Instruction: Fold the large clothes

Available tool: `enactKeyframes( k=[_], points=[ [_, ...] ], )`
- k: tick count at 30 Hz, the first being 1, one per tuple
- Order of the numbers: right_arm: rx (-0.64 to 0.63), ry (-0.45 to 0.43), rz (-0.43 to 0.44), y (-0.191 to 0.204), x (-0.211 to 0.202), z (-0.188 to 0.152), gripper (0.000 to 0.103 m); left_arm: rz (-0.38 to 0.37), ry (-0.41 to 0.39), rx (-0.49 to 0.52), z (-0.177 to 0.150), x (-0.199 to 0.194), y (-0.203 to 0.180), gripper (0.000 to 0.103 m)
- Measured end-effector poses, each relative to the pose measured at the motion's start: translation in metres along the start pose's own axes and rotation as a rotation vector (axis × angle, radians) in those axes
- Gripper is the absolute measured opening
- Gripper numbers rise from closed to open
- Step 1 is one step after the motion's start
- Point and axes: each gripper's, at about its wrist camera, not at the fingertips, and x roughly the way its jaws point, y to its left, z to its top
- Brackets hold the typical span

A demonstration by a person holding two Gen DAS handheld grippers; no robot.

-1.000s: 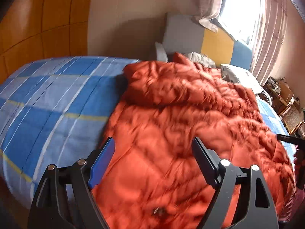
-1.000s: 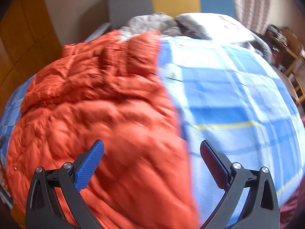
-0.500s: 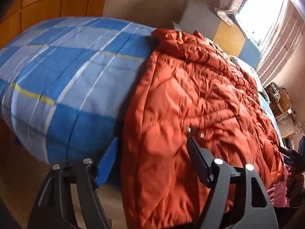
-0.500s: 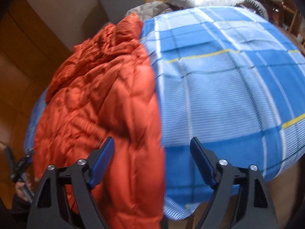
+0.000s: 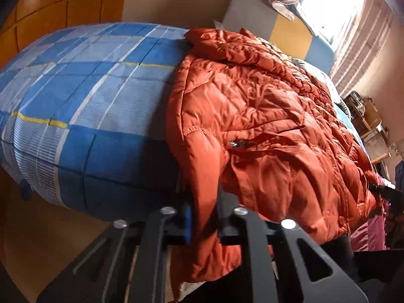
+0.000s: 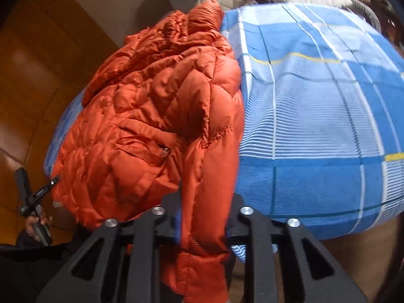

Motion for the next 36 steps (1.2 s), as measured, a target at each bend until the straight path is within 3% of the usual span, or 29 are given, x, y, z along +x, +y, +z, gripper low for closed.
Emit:
enactKeyframes(
  k=[12, 16, 24, 27, 36],
  points=[
    [-0.071, -0.007, -0.024, 0.021, -0.038, 0.001, 0.013, -0.068, -0.009, 0.045, -0.001, -0.045, 0.003, 0.006],
    [-0.095, 0.046, -0.028, 0.025, -0.041, -0.005, 0.013, -0.102, -0.015, 0.051, -0.002, -0.059, 0.007, 0.006],
    [-0.103, 0.08, 0.029, 0.033, -0.066, 0.013, 0.012, -0.258, -0.045, 0.022, 0.009, -0.095, 0.024, 0.005],
    [-0.125, 0.086, 0.023, 0.044, -0.07, 0.025, 0.012, -0.282, -0.058, 0.018, 0.012, -0.104, 0.028, 0.005],
    [-0.143, -0.018, 0.092, 0.066, -0.085, 0.065, 0.01, -0.392, -0.107, -0.012, 0.032, -0.11, 0.03, 0.005]
  ],
)
